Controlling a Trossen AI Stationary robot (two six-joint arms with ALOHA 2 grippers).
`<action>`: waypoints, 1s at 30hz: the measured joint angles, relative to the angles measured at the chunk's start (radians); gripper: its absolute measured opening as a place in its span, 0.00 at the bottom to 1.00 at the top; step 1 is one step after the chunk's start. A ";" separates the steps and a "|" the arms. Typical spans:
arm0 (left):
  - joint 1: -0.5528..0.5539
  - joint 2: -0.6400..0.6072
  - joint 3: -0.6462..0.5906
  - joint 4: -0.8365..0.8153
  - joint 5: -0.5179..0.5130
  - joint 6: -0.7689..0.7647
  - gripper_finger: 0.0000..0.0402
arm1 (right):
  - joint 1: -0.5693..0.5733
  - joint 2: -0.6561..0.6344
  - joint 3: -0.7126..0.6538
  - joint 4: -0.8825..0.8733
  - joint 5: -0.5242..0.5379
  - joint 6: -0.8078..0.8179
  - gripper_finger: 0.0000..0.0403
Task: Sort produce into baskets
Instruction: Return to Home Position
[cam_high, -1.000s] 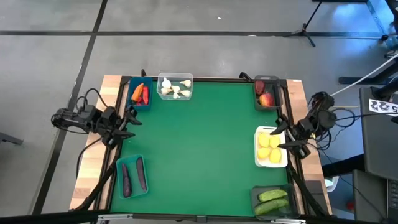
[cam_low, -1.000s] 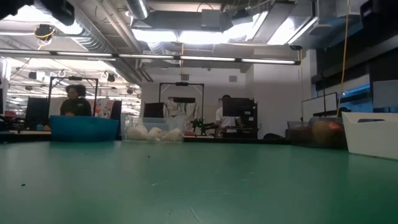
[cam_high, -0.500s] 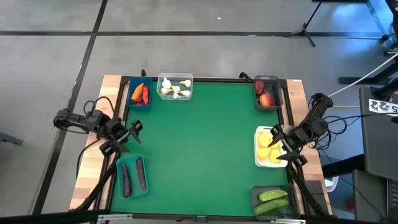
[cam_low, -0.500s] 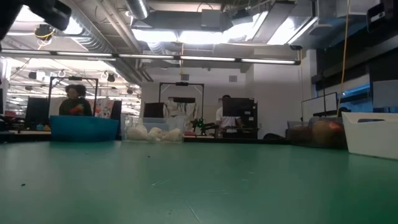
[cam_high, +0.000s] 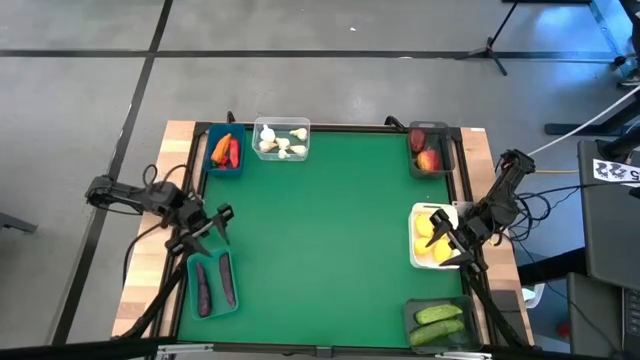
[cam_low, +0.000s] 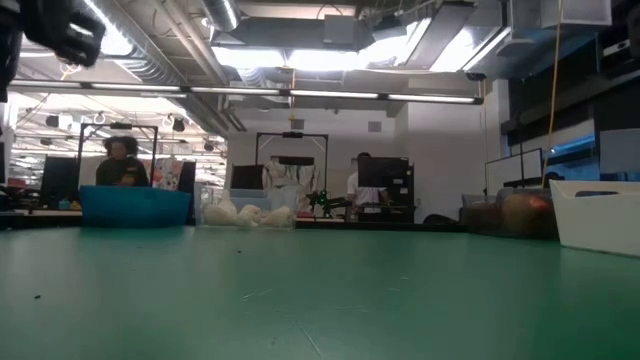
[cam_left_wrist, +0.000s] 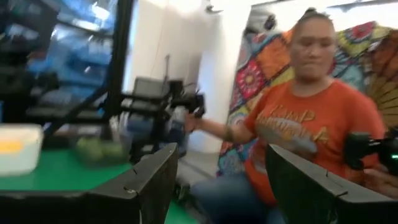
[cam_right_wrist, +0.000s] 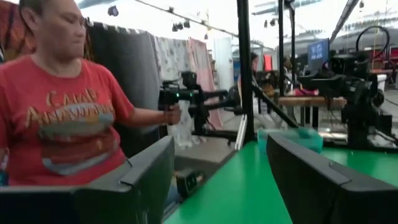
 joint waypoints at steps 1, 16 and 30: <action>0.000 0.000 0.000 -0.027 -0.016 0.004 0.59 | 0.000 0.000 0.000 -0.011 0.005 0.001 0.63; 0.002 0.001 0.001 -0.226 -0.287 0.323 0.59 | 0.000 0.000 -0.003 -0.056 -0.006 0.000 0.63; 0.030 0.002 0.003 -0.238 -0.687 0.305 0.59 | 0.000 0.001 -0.004 -0.155 0.203 -0.024 0.63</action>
